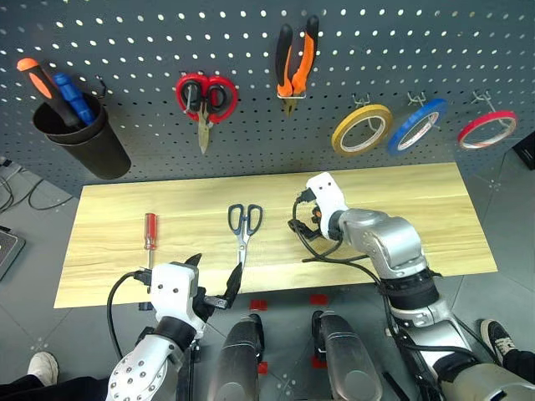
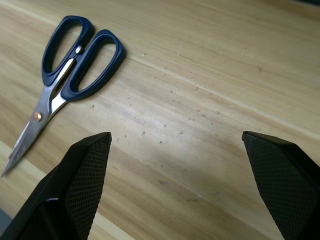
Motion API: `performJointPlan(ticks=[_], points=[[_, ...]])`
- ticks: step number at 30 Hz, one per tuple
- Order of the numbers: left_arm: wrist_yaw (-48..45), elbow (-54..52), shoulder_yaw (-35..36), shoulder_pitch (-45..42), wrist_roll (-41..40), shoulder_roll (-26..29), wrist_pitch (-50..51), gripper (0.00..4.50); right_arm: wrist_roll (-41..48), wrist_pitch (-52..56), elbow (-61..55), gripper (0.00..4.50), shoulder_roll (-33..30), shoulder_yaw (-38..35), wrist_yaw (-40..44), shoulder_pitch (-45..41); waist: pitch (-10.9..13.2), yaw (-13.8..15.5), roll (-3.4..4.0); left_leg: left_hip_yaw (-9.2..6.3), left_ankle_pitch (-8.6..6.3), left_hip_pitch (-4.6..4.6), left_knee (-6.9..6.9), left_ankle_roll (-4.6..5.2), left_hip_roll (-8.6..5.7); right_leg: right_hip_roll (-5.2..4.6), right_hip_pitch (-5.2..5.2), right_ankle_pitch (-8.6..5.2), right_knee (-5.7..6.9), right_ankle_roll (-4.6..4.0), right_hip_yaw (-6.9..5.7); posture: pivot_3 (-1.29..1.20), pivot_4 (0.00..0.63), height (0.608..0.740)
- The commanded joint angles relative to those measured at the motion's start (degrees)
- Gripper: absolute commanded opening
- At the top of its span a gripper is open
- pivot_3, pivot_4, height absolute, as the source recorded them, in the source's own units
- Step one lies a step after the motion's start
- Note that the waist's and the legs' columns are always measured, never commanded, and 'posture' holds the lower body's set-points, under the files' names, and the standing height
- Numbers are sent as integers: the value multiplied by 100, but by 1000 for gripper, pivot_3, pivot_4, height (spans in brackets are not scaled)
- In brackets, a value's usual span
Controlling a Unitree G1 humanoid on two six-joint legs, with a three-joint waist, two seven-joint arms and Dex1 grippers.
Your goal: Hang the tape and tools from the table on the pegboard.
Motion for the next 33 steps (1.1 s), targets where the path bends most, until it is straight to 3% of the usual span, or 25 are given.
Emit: performJointPlan(ticks=[1, 5, 9, 14, 20, 24, 27, 33], points=[[-12, -358, 90, 280, -61, 25, -70, 4500, 40, 469, 25, 4479, 443, -271, -343, -287, 6, -14, 0, 1, 0, -2, -3, 0, 2, 2, -4, 0, -1, 0, 1, -40, 459, 740], [-77, -436, 483, 587, -192, 57, -139, 4500, 32, 966, -79, 4479, 957, -469, -690, -362, 14, -12, 2, 2, 0, -7, -11, 0, 4, 2, -11, -2, -7, -2, 0, -34, 450, 740], [-106, -319, 779, 464, -180, 193, -138, 4500, 63, 813, -115, 4479, 870, -366, -633, -237, 19, 25, 4, 5, 0, -10, -12, 0, 3, 0, -18, -2, -8, -2, 3, 3, 446, 740], [107, -3, 837, -561, 85, 448, 225, 4500, 191, 97, -558, 4479, -16, -315, -64, 18, 30, 147, 13, -4, 2, -10, -3, -2, -7, 3, -15, 0, -1, 1, -9, -13, 430, 740], [244, 720, 682, -1792, 334, 620, 616, 4500, 637, -581, -1340, 4479, -994, -511, 829, 501, 30, 80, 9, 9, 3, -10, -4, -4, 3, 20, -16, 2, -1, 9, -15, -72, 407, 740], [297, 1485, 442, -2443, 573, 660, 739, 4500, 1608, -1443, -1741, 4479, -1371, -1090, 2111, 898, 33, -5, 4, 18, 3, -10, -5, -4, 3, 20, -17, 2, -2, 9, -11, -123, 399, 740], [478, 2097, 277, -3009, 781, 562, 922, 4500, 2417, -1432, -2003, 4479, -1727, -1522, 2890, 1177, 36, -29, -2, 18, 2, -9, -3, -4, 3, 20, -16, 3, 1, 11, -12, -154, 394, 740], [679, 2826, 74, -3590, 942, 293, 1436, 4500, 2912, -1694, -2175, 4479, -2385, -1447, 3586, 1474, 47, -127, -26, 15, 2, -8, 6, -3, -1, 17, -8, 8, 1, 18, -13, -194, 408, 740]])
